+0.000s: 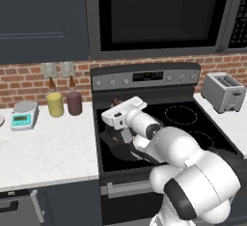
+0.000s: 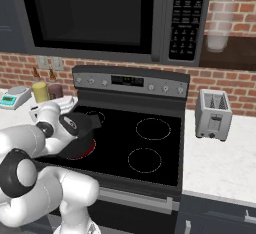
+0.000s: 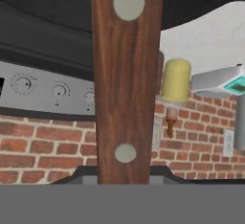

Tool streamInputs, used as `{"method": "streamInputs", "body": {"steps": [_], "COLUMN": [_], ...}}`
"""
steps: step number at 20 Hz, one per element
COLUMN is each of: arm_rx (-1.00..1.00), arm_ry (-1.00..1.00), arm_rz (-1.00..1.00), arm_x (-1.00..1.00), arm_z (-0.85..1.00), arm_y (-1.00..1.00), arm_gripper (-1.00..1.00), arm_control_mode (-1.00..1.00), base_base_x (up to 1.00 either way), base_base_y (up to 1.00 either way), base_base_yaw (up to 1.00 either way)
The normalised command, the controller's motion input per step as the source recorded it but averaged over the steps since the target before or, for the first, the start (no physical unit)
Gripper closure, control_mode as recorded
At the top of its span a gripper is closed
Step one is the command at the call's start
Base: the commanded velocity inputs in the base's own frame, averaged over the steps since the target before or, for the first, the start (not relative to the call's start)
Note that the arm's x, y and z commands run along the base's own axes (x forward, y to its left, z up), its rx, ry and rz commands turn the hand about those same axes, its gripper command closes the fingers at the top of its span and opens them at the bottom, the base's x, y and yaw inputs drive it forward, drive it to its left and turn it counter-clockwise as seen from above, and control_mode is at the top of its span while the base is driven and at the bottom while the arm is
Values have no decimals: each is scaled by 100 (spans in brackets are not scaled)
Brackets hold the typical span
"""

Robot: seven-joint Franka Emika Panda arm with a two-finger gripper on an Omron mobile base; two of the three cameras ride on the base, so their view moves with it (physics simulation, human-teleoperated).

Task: Put the sweet potato and onion in the pot. Retrieve the spatula and lightly stir the vegetables in the pot.

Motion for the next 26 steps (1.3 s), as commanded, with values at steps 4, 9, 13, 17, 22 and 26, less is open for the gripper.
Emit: {"method": "streamInputs", "body": {"steps": [4, 9, 13, 17, 22, 26], "arm_rx": [3, 6, 4, 2, 3, 6], "arm_ry": [-12, -13, -8, -5, -10, -16], "arm_rz": [0, 5, 6, 7, 5, 3], "arm_x": [8, 31, 21, 4, 1, 16], "arm_z": [-25, -17, -25, -29, -37, -38], "arm_y": [-18, -8, -17, -28, -31, -26], "arm_gripper": [100, 100, 100, 100, 100, 100], "arm_control_mode": [-100, -100, -100, -100, -100, -100], "base_base_x": [0, 0, 0, 0, 0, 0], "base_base_y": [0, 0, 0, 0, 0, 0], "base_base_yaw": [0, 0, 0, 0, 0, 0]}}
